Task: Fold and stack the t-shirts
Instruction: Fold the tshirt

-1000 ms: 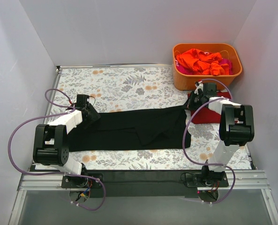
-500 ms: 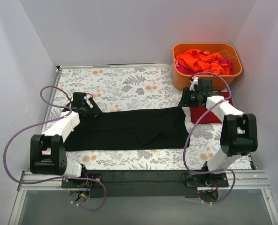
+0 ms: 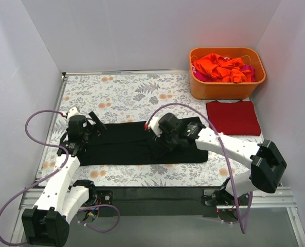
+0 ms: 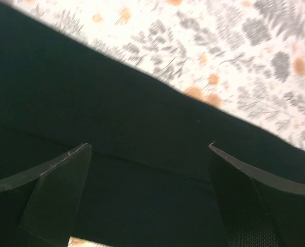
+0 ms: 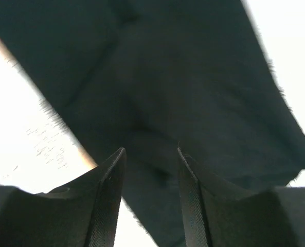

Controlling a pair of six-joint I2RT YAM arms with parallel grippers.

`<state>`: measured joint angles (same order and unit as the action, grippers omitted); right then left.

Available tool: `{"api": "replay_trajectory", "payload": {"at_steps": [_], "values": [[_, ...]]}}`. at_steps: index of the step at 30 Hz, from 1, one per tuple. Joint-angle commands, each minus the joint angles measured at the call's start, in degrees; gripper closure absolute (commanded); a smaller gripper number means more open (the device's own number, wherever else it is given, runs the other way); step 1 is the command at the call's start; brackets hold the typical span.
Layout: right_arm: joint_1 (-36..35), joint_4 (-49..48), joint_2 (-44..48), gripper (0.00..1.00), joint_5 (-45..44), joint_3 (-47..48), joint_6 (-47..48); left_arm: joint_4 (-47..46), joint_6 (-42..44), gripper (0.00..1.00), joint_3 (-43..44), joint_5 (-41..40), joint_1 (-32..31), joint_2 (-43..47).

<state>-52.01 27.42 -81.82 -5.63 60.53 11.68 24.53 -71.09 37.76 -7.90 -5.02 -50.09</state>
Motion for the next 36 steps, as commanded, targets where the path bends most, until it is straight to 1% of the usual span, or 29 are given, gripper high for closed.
{"api": "replay_trajectory", "payload": {"at_steps": [1,2,5,9,11,18,27,31,36], "values": [[-5.19,4.83,-2.90,0.58,-3.60,-0.24,4.05,0.51,0.26,0.14,-3.38,-3.08,-0.26,4.02],[-7.64,5.18,-3.69,0.58,-3.69,0.63,4.31,0.43,-0.19,0.14,-4.26,-3.00,-0.26,4.81],[-11.78,7.38,-7.55,0.58,-5.88,1.87,6.15,-0.10,-0.54,0.14,-5.23,-3.17,-0.26,6.58],[-14.70,8.61,-12.39,0.58,-11.06,2.57,7.91,-0.72,-0.63,0.14,-5.68,-4.22,-0.26,6.49],[-15.66,8.53,-13.36,0.58,-11.77,2.84,8.62,-0.80,-0.72,0.14,-5.59,-5.10,-0.26,6.58],[-16.46,8.00,-16.09,0.59,-17.56,3.45,10.03,-0.98,-0.89,0.14,-5.85,-5.55,-0.26,6.40],[-16.72,6.77,-16.52,0.59,-21.78,3.72,11.17,-1.24,-0.72,0.14,-5.85,-5.28,-0.26,5.96],[-16.72,5.98,-16.88,0.59,-21.71,3.71,11.52,-1.24,-0.72,0.14,-5.94,-5.19,-0.26,5.70],[-16.72,5.01,-16.97,0.64,-21.44,3.71,12.05,-1.42,-0.63,0.14,-6.03,-4.93,-0.26,5.52]]}}
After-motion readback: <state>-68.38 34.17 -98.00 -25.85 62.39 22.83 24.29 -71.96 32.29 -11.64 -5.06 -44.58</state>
